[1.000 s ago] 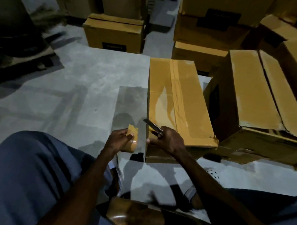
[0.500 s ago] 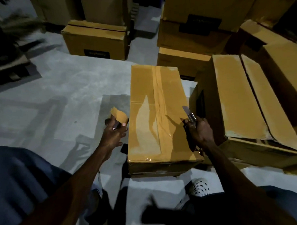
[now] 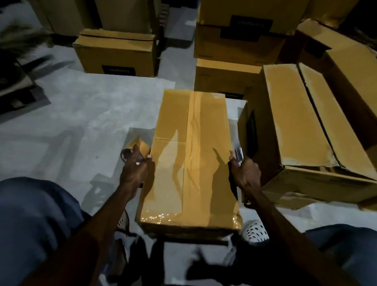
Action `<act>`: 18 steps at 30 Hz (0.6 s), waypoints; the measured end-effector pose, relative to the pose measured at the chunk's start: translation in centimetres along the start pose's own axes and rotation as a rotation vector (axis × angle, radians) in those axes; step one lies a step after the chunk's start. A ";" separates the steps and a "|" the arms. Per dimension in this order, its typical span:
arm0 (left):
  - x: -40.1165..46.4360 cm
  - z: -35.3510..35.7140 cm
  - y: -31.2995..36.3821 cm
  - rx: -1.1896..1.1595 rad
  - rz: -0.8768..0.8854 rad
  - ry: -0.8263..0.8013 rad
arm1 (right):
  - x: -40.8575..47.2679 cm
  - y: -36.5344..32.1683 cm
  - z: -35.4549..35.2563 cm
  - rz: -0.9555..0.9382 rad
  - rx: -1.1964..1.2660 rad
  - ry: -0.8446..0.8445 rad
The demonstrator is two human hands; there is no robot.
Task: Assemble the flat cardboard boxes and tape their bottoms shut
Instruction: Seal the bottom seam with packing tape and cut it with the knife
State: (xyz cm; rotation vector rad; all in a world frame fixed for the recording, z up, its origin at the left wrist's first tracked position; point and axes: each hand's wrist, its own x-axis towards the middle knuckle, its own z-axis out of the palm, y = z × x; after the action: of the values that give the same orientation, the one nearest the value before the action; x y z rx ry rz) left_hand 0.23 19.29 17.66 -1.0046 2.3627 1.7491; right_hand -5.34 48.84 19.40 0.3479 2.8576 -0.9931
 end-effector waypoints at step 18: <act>-8.6 -5.2 -3.2 -0.154 -0.395 -0.307 | -7.2 2.5 -1.5 0.051 -0.260 -0.276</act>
State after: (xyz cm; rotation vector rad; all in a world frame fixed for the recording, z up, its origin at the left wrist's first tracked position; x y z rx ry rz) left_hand 10.41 18.39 20.21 -1.0427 1.7334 1.7920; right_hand 2.19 50.39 20.30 0.2375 2.6646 -0.5967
